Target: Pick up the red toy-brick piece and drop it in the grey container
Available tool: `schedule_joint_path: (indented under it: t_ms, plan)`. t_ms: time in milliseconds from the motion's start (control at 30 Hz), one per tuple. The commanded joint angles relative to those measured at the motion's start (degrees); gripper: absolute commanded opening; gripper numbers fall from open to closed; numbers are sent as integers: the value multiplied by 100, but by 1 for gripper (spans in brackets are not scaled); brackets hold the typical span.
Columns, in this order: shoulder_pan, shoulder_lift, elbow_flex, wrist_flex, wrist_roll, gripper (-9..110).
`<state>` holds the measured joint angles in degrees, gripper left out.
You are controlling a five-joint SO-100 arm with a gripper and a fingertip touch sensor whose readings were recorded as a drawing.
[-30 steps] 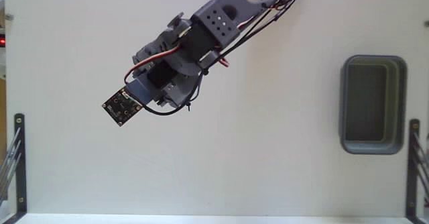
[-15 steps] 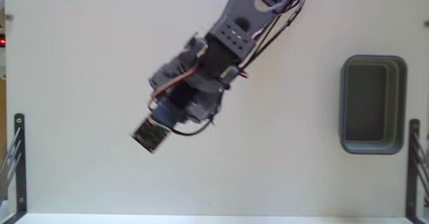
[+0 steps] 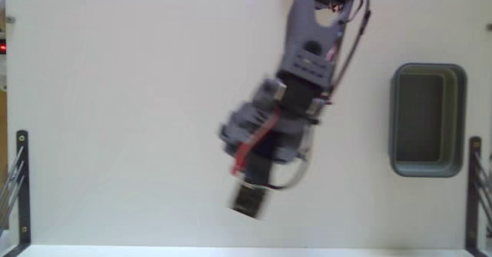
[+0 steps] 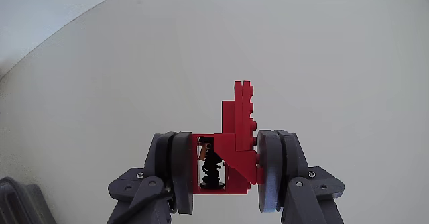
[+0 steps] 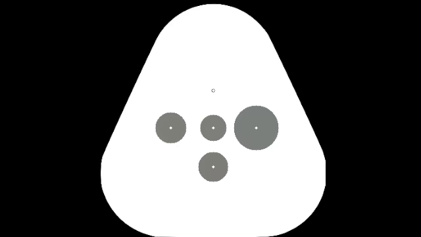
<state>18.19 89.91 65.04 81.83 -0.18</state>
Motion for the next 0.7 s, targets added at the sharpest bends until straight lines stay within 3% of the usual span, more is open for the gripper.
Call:
schedule_joint_path:
  t_ms: [0, 667]
  plan:
    - [-395, 194, -101, 44, 18, 49]
    - [-3209, 262, 1, 13, 18, 49]
